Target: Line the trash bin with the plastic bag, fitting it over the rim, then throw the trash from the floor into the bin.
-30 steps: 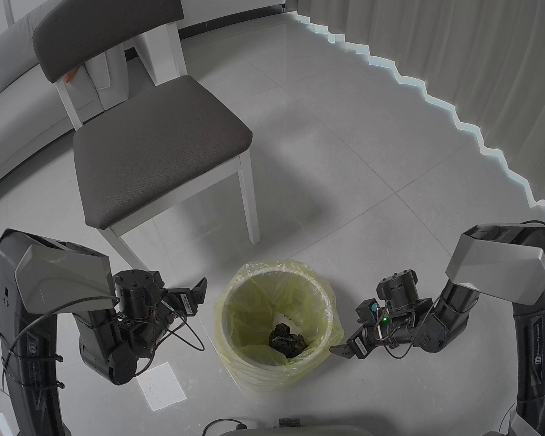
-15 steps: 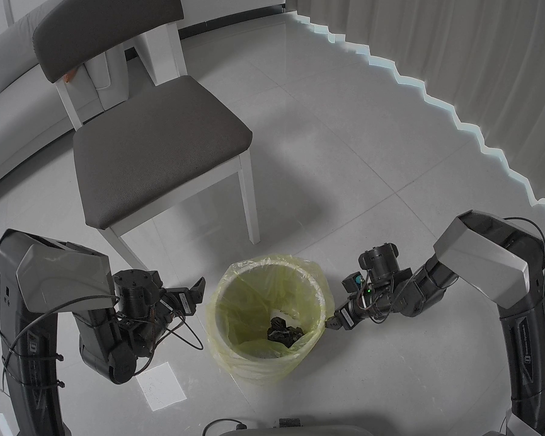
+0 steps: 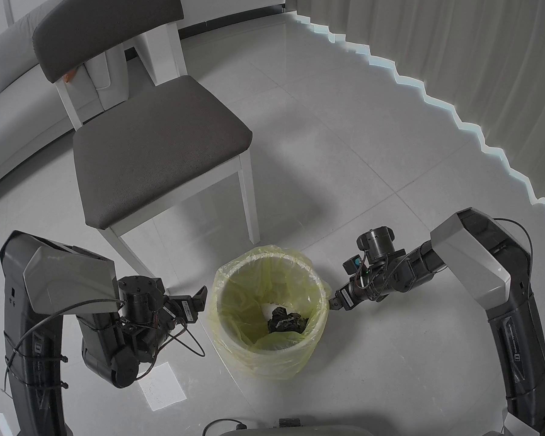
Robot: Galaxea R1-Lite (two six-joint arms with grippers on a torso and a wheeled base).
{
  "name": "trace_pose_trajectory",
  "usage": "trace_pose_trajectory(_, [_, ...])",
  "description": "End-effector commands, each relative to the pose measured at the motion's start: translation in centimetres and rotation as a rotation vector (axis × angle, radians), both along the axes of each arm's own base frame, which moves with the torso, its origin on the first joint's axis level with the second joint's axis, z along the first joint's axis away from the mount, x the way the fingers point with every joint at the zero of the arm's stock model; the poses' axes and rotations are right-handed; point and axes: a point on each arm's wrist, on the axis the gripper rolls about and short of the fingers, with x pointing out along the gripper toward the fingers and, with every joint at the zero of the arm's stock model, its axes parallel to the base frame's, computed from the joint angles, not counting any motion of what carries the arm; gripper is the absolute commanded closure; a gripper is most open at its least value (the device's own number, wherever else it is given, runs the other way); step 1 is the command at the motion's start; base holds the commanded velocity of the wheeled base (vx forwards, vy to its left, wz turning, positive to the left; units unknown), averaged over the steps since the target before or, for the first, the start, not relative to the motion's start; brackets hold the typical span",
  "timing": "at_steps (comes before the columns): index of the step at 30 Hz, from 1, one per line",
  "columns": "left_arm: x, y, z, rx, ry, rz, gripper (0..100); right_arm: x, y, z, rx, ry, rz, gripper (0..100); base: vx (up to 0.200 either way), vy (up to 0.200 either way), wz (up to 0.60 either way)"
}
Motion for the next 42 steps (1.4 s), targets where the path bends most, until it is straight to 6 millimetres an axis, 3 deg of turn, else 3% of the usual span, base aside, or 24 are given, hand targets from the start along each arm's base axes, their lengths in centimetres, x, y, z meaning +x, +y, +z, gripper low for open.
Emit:
trace_pose_trajectory(1, [-0.1,-0.3,-1.3,0.015,0.033,-0.009,0,0.5,-1.6,-0.6,-0.014,0.01,-0.021,0,0.0,0.0,0.0])
trace_pose_trajectory(6, [0.1,-0.5,-2.5,0.029,0.057,-0.018,0,0.1,-3.2,0.5,-0.036,0.024,-0.035,0,0.0,0.0,0.0])
trace_pose_trajectory(13, [0.6,-0.7,-4.0,0.032,0.077,-0.026,0,-2.1,-5.7,5.4,-0.082,-0.002,-0.051,0,0.0,0.0,0.0])
trace_pose_trajectory(21, [1.7,-1.0,-5.7,0.04,0.095,-0.034,0,-5.3,-6.6,10.2,-0.073,-0.053,-0.053,0,0.0,0.0,0.0])
trace_pose_trajectory(27, [2.1,-0.5,-5.9,0.051,0.098,-0.02,0,-7.0,-6.9,10.7,-0.087,-0.071,-0.018,0,0.0,0.0,0.0])
trace_pose_trajectory(34, [2.1,-0.4,-6.2,0.054,0.104,-0.016,0,-7.6,-6.6,10.2,-0.089,-0.09,0.0,0,0.0,0.0,0.0])
trace_pose_trajectory(42, [4.6,-1.7,-6.5,0.072,0.144,-0.067,0,-7.8,-6.7,10.6,-0.086,-0.099,0.0,0,0.0,0.0,0.0])
